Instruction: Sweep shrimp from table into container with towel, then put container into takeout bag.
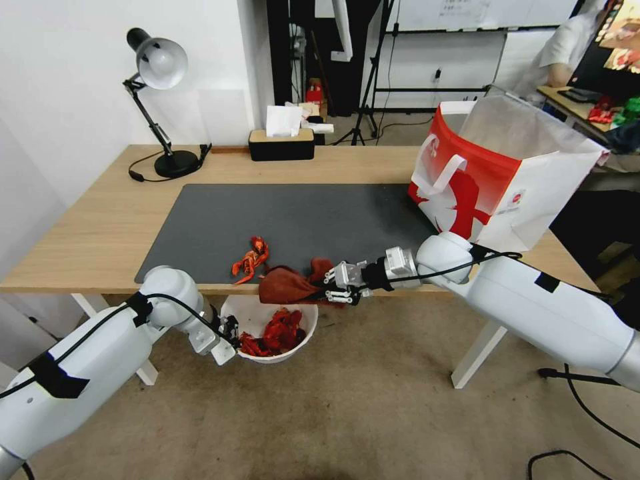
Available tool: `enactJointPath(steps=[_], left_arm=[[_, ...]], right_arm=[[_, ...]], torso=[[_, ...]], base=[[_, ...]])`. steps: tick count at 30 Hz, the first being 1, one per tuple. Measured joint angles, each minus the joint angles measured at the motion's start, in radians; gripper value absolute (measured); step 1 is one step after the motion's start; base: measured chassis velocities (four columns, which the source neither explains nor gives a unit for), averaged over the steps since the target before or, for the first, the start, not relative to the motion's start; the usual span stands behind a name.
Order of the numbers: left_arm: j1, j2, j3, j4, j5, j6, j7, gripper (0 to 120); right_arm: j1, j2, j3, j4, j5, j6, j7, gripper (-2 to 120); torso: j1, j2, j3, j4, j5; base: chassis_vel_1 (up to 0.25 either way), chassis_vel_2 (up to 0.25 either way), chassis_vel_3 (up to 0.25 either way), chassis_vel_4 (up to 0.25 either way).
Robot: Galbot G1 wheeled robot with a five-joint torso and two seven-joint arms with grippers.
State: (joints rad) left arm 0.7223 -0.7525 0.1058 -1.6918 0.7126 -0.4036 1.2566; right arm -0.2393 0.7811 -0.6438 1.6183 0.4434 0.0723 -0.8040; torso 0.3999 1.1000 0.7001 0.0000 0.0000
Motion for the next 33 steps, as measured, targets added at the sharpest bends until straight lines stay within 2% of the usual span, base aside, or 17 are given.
enactJointPath(steps=[11,14,19,22,24,25,27,28,30,31,32,33], left_arm=[[0.026,0.006,-0.023,-0.005,0.004,0.000,0.000,0],[0.045,0.011,-0.040,-0.011,0.007,-0.001,0.000,0],[0.062,0.018,-0.066,-0.019,0.007,-0.002,0.001,0],[0.073,0.027,-0.083,-0.023,0.005,-0.006,0.001,0],[0.085,0.039,-0.100,-0.030,0.000,-0.010,0.001,0],[0.085,0.039,-0.100,-0.030,0.000,-0.010,0.001,0],[0.101,0.053,-0.125,-0.034,-0.006,-0.012,-0.001,0],[0.101,0.053,-0.125,-0.034,-0.006,-0.012,-0.001,0],[0.124,0.064,-0.163,-0.034,-0.010,-0.018,-0.002,0],[0.124,0.064,-0.163,-0.034,-0.010,-0.018,-0.002,0],[0.137,0.073,-0.179,-0.034,-0.014,-0.020,-0.004,0],[0.137,0.073,-0.179,-0.034,-0.014,-0.020,-0.004,0]], right_arm=[[-0.024,-0.025,0.014,0.059,0.151,-0.058,0.035,6],[0.006,-0.011,0.040,0.059,0.278,-0.090,0.066,6],[0.061,0.020,0.050,0.000,0.383,-0.104,0.096,6],[0.104,0.054,0.054,-0.077,0.413,-0.105,0.107,6],[0.143,0.119,0.057,-0.202,0.411,-0.103,0.120,6],[0.143,0.119,0.057,-0.202,0.411,-0.103,0.120,6],[0.177,0.215,0.052,-0.327,0.366,-0.080,0.132,6],[0.177,0.215,0.052,-0.327,0.366,-0.080,0.132,6],[0.195,0.314,0.037,-0.457,0.280,-0.057,0.136,6],[0.195,0.314,0.037,-0.457,0.280,-0.057,0.136,6],[0.199,0.364,0.029,-0.531,0.214,-0.048,0.137,6],[0.199,0.364,0.029,-0.531,0.214,-0.048,0.137,6]], torso=[[0.000,0.000,0.000,-0.0001,0.0001],[0.000,0.000,0.000,0.0000,0.0000],[0.000,0.000,0.000,0.0001,0.0001],[0.000,0.000,0.000,-0.0001,-0.0003],[0.000,0.000,0.000,-0.0005,-0.0001],[0.000,0.000,0.000,-0.0005,-0.0001],[0.000,0.000,0.000,-0.0002,-0.0002],[0.000,0.000,0.000,-0.0002,-0.0002],[0.000,0.000,0.000,0.0007,-0.0001],[0.000,0.000,0.000,0.0007,-0.0001],[0.000,0.000,0.000,0.0008,-0.0003],[0.000,0.000,0.000,0.0008,-0.0003]], base=[[0.000,0.000,0.000,0.000],[0.000,0.000,0.000,0.000],[0.000,0.000,0.000,0.000],[0.000,0.000,0.000,0.000],[0.000,0.000,0.000,0.000],[0.000,0.000,0.000,0.000],[0.000,0.000,0.000,0.000],[0.000,0.000,0.000,0.000],[0.000,0.000,0.000,0.000],[0.000,0.000,0.000,0.000],[0.000,0.000,0.000,0.000],[0.000,0.000,0.000,0.000]])
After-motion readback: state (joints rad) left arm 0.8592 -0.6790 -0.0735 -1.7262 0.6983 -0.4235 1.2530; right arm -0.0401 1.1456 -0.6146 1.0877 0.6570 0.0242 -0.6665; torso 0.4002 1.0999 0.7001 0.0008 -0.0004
